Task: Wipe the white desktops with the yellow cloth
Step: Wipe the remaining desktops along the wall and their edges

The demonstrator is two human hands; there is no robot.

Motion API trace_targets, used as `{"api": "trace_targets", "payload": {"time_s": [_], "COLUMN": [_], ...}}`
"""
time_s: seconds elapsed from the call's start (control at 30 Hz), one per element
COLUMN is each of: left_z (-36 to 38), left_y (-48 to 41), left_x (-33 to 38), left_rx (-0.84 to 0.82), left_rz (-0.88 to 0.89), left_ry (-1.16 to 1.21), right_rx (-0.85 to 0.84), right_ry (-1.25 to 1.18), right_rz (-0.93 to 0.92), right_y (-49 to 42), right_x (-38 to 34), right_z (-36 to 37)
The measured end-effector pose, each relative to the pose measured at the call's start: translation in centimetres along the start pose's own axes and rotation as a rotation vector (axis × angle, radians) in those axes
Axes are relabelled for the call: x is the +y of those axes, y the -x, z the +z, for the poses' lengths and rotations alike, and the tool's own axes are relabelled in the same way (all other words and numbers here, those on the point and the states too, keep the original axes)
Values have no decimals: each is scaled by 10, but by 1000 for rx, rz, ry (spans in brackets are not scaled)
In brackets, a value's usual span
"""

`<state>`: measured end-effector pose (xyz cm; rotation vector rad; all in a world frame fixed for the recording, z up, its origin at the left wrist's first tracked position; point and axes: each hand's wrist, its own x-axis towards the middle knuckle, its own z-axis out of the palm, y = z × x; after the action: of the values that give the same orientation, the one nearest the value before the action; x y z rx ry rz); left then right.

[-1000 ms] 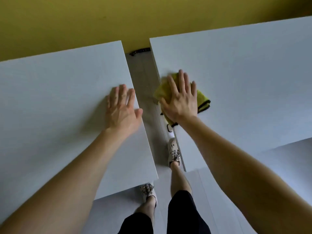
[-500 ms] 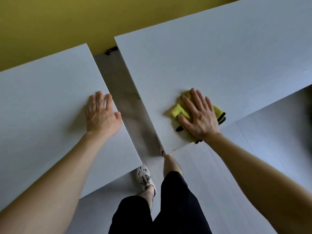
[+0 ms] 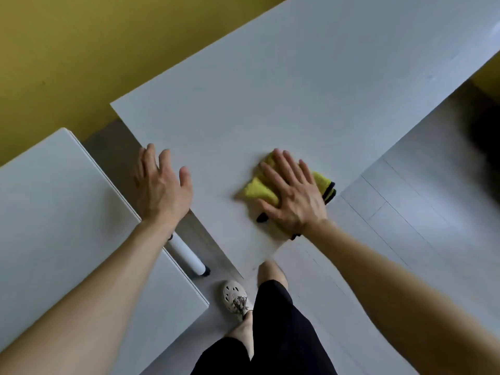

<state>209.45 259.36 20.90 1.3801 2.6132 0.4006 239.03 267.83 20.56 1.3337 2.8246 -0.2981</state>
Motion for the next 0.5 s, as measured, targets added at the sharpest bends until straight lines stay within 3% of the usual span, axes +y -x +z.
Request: {"api": "trace_targets", "payload": {"time_s": [0.13, 0.2, 0.23, 0.33, 0.4, 0.47, 0.5], "left_z": [3, 2, 3, 4, 6, 10, 14], "left_y": [-35, -51, -58, -80, -102, -127, -139], "left_x": [-6, -15, -20, -25, -27, -30, -32], "left_rx": [-6, 35, 46, 69, 126, 198, 221], "left_rz": [-28, -65, -73, -101, -123, -124, -121], "left_ry": [-13, 6, 12, 38, 54, 24, 8], "right_rx": [84, 103, 95, -66, -141, -128, -83], "right_ry": [-19, -13, -2, -36, -33, -15, -10], "right_rz": [489, 530, 415, -218, -488, -529, -444], "right_y": [-54, -66, -62, -41, -57, -103, -134], "right_x": [60, 21, -11, -93, -84, -43, -20], "right_z": [-18, -10, -3, 14, 13, 6, 1]}}
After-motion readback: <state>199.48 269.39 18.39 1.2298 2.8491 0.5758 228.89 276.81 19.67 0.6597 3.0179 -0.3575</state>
